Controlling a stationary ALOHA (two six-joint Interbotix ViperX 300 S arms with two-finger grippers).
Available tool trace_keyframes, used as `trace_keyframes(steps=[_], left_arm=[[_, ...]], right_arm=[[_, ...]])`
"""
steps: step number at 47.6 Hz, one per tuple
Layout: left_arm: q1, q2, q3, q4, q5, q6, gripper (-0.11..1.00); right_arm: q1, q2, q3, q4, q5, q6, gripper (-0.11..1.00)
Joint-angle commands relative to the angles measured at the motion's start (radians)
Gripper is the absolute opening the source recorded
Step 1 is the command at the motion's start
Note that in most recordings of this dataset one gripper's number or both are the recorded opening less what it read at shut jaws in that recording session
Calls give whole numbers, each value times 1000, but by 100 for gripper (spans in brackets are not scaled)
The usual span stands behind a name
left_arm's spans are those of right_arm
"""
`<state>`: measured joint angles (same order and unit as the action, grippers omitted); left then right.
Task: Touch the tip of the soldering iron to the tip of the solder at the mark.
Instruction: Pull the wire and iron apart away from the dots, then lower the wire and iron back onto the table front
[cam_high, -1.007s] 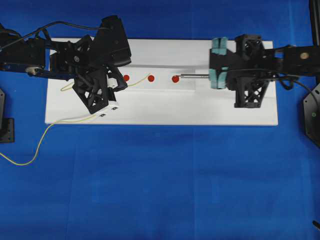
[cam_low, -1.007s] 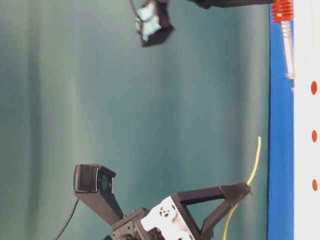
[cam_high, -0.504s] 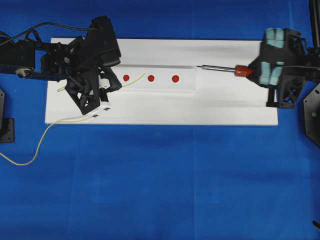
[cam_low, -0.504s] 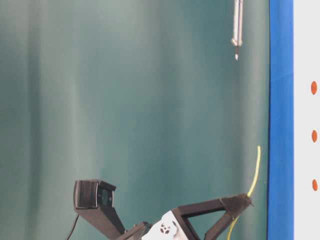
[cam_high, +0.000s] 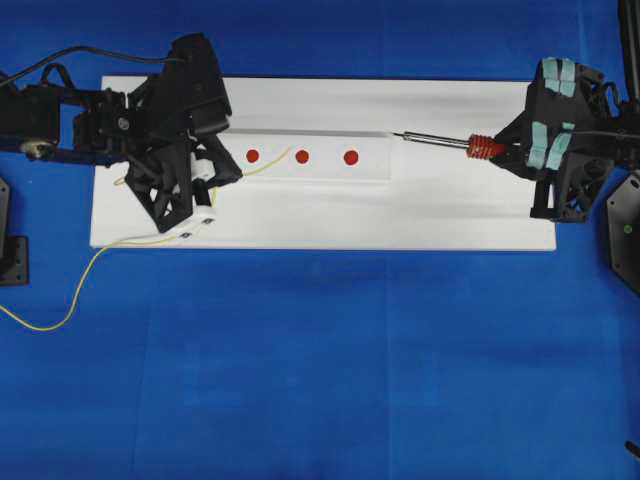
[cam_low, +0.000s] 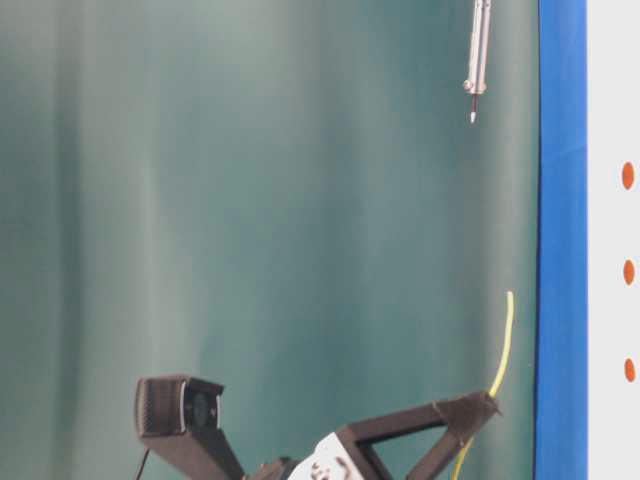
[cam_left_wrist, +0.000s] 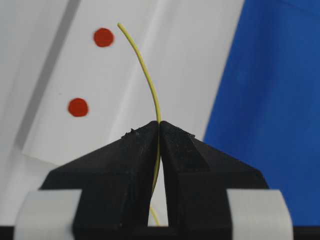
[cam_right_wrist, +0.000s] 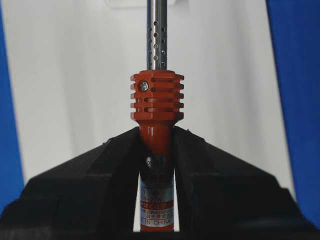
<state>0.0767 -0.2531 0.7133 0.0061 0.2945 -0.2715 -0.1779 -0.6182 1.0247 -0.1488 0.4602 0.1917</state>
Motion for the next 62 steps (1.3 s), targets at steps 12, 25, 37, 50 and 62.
trace_keyframes(steps=[12, 25, 37, 50, 62], left_arm=[[-210, -66, 28, -2, -52, -132, 1], [-419, -52, 60, -2, -169, -169, 1], [-515, 92, 135, -8, -436, -172, 1], [-532, 308, 135, -11, -538, -170, 1], [-526, 360, 129, -9, -531, -163, 1]], right_arm=[[273, -15, -55, 66, -44, 9, 7], [459, 34, -61, 64, -117, 41, 7], [578, 212, -58, 66, -236, 92, 7], [588, 459, -67, 66, -382, 173, 7], [589, 584, -86, 66, -472, 193, 7]])
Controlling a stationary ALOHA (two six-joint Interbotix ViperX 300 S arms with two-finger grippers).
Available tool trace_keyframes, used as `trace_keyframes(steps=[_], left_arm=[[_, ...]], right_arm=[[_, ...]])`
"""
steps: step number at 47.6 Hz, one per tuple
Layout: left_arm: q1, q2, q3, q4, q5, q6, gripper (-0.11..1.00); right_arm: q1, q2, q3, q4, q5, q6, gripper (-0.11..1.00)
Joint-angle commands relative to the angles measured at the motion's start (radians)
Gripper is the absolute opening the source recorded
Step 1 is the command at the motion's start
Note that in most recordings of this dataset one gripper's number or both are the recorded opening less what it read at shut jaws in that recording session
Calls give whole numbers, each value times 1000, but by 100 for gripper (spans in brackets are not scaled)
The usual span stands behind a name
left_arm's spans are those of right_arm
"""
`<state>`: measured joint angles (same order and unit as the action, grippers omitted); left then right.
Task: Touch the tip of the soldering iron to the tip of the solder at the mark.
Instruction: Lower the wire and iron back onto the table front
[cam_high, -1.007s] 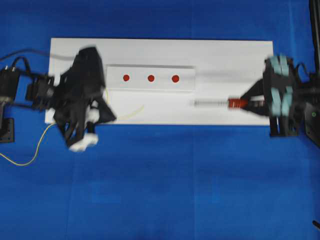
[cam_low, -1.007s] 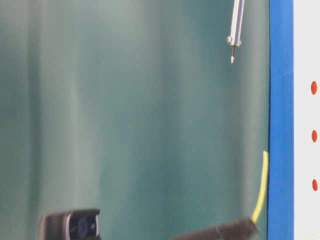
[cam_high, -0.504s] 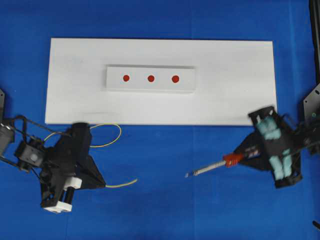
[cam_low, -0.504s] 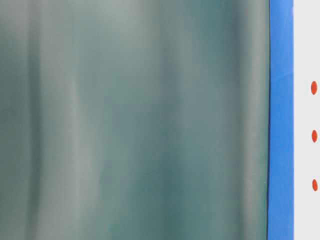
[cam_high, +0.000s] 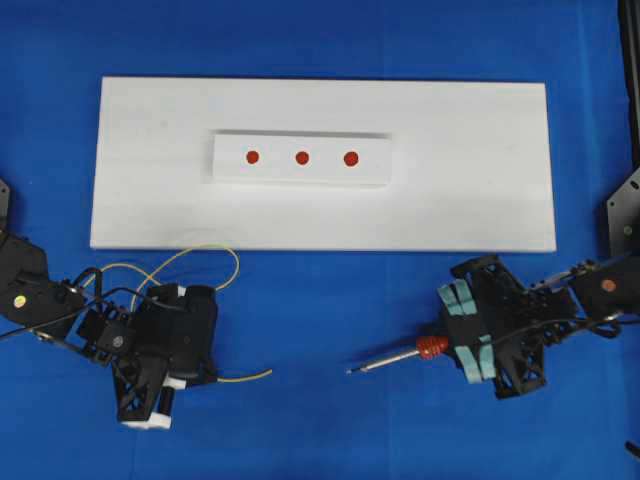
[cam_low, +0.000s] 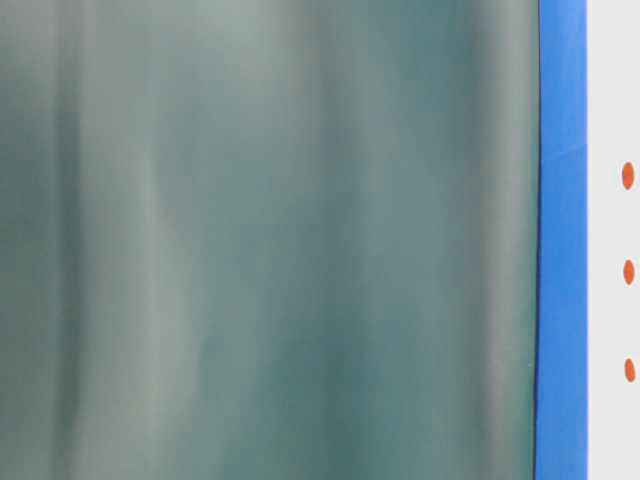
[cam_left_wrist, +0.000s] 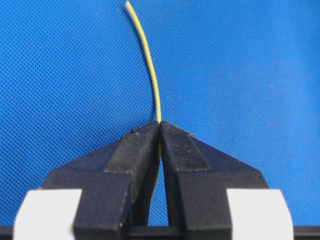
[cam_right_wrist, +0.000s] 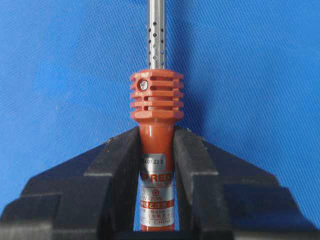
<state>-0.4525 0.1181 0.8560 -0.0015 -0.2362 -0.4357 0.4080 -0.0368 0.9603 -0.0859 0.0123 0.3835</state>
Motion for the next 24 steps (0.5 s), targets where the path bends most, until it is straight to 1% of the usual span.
trace_keyframes(steps=[1, 7, 10, 12, 13, 15, 17, 21, 22, 24], left_arm=[[3, -11, -14, -2, 5, 2, 2], [5, -11, -20, -2, 48, -3, 2], [6, -11, -21, -2, 51, -5, 2], [6, -9, -28, -2, 51, -5, 5], [6, -8, -28, -2, 52, -5, 8], [6, -8, -34, -2, 54, -5, 17], [6, -8, -38, -2, 58, -5, 29], [6, -23, -49, 0, 74, 2, 54], [6, -32, -51, 0, 81, 5, 60], [6, -51, -58, 2, 103, 9, 72]], right_arm=[[2, 6, -23, 3, -26, 2, 7], [3, 14, -32, 3, -29, 6, 7], [3, 15, -32, 5, -29, 8, 7], [3, 15, -31, 5, -31, 12, 9], [3, 15, -31, 5, -31, 15, 11], [3, 15, -32, 3, -31, 20, 18], [3, 15, -32, 5, -32, 21, 29], [3, 12, -37, 3, -29, 23, 55], [3, 9, -38, 3, -26, 23, 63], [3, -2, -41, 0, -17, 21, 75]])
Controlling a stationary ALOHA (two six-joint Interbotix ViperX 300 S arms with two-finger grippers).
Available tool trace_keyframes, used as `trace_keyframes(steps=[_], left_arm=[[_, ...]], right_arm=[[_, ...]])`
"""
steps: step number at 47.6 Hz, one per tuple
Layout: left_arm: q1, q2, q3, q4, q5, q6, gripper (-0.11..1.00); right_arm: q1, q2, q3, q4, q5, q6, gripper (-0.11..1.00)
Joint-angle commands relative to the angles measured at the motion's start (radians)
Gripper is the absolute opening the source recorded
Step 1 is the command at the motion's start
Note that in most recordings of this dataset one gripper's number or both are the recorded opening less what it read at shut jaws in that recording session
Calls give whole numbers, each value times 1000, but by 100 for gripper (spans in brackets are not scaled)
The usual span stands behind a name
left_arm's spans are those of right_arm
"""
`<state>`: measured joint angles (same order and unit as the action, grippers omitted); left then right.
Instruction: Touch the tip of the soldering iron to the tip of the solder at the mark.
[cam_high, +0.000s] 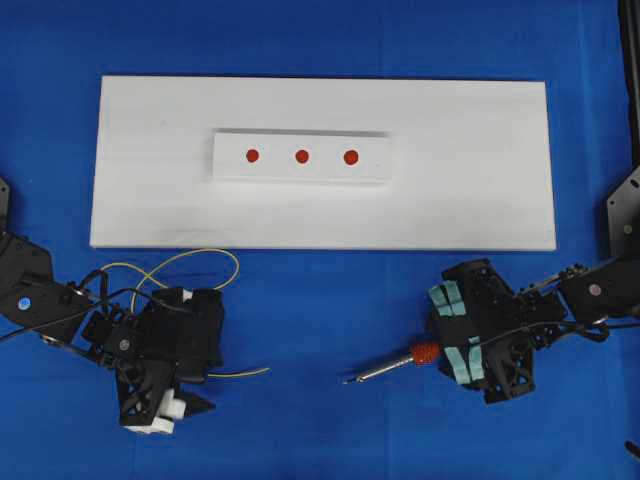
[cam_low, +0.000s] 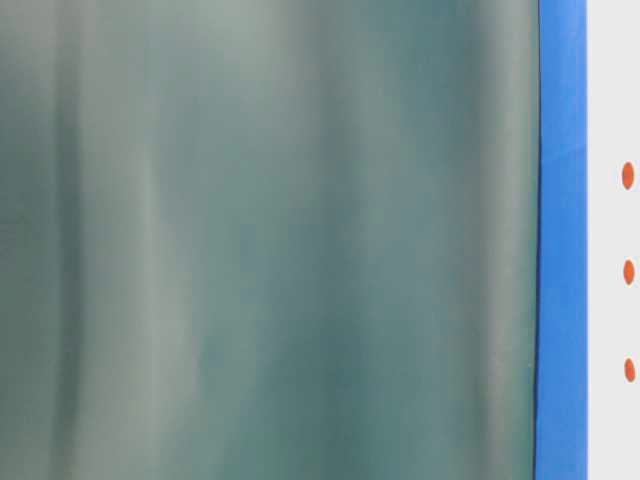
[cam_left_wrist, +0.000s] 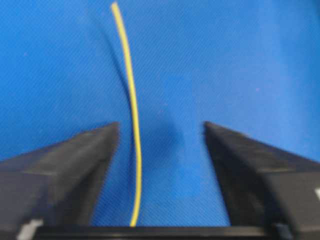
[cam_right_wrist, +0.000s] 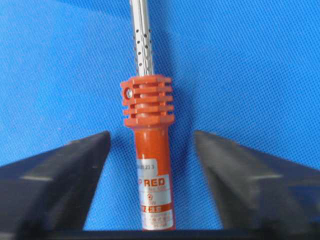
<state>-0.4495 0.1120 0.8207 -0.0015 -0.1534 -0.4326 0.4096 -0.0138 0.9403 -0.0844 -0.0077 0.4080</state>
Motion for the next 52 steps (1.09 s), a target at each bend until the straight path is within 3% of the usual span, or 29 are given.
trace_keyframes(steps=[1, 4, 11, 20, 26, 33, 41, 52], left_arm=[[5, -57, -26, 3, 35, 9, 77], [11, -107, -38, 5, 97, 20, 86], [37, -230, -43, 5, 235, 57, 79], [114, -380, -31, 6, 324, 150, 78], [196, -468, -3, 6, 331, 239, 78], [314, -572, 43, 6, 328, 345, 77], [430, -695, 115, 6, 290, 433, 77], [508, -907, 206, 6, 258, 479, 77]], right_arm=[[2, -32, -23, -2, 11, -8, 81], [0, -71, -29, -9, 46, -15, 91], [-21, -190, -51, -43, 173, -17, 83], [-89, -385, -83, -144, 334, -17, 84], [-181, -518, -74, -229, 368, -17, 84], [-328, -658, -46, -295, 373, -17, 84], [-453, -796, -17, -336, 374, -18, 84], [-486, -923, 31, -344, 399, -12, 84]])
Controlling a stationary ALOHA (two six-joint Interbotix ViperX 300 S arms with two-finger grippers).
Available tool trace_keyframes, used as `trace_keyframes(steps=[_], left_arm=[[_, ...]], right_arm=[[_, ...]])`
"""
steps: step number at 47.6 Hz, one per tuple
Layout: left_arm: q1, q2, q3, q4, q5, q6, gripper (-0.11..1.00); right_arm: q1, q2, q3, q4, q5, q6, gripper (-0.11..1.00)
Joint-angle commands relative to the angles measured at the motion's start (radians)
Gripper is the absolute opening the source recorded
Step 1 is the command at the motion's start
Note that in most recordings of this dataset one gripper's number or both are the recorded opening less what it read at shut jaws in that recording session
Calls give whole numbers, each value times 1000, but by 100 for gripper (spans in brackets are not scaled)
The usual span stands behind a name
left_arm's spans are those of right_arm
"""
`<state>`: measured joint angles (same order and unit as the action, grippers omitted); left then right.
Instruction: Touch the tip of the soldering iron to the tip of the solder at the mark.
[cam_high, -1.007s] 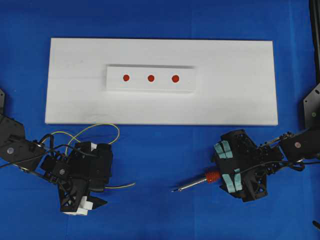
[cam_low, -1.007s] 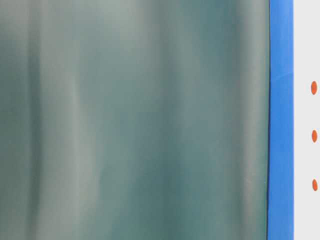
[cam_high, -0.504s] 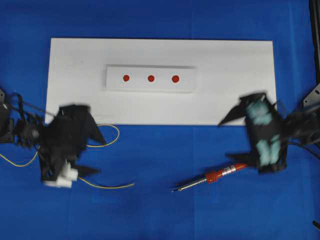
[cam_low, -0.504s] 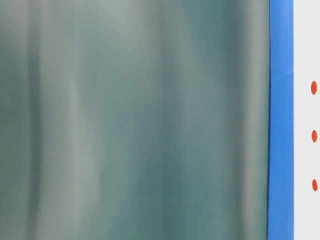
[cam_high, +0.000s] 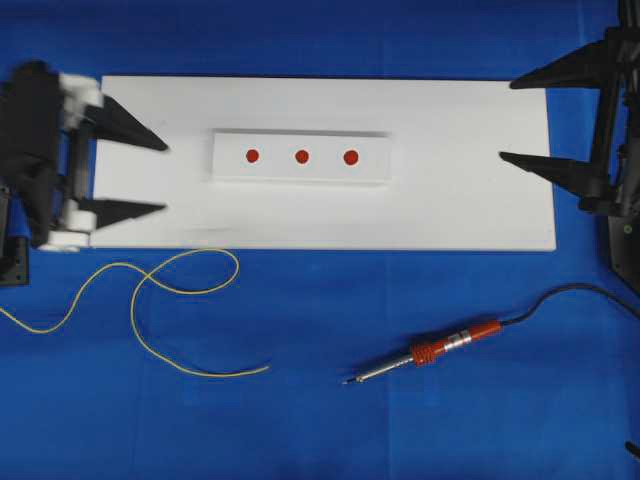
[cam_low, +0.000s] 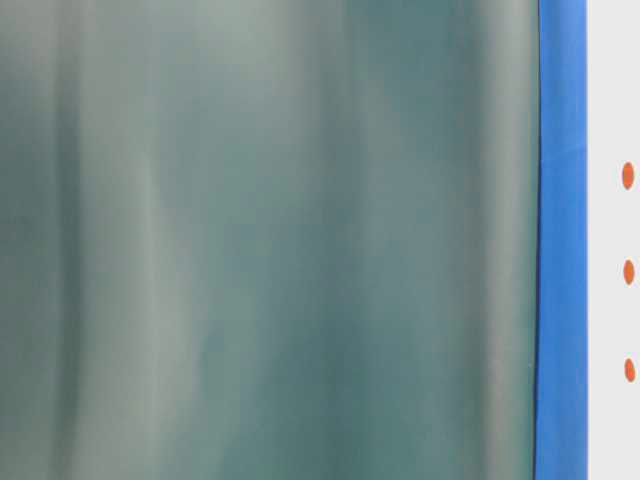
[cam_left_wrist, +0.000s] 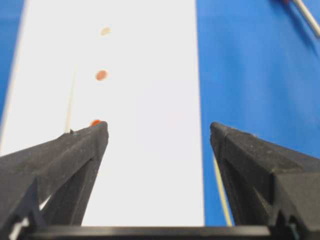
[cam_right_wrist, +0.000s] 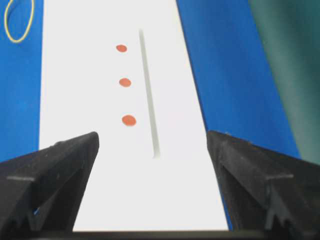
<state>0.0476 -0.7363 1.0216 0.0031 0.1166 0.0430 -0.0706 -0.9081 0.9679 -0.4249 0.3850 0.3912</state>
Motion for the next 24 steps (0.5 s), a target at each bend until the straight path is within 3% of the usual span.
trace_keyframes(steps=[1, 10, 24], left_arm=[[12, -77, 12, 2, -12, 3, 77], [14, -252, 106, 2, -20, -5, 76], [14, -453, 273, 0, -61, -34, 76]], right_arm=[[-6, -38, 11, -3, 8, 6, 84], [-6, -95, 91, 18, -31, 25, 84], [-6, -97, 265, 51, -282, 77, 83]])
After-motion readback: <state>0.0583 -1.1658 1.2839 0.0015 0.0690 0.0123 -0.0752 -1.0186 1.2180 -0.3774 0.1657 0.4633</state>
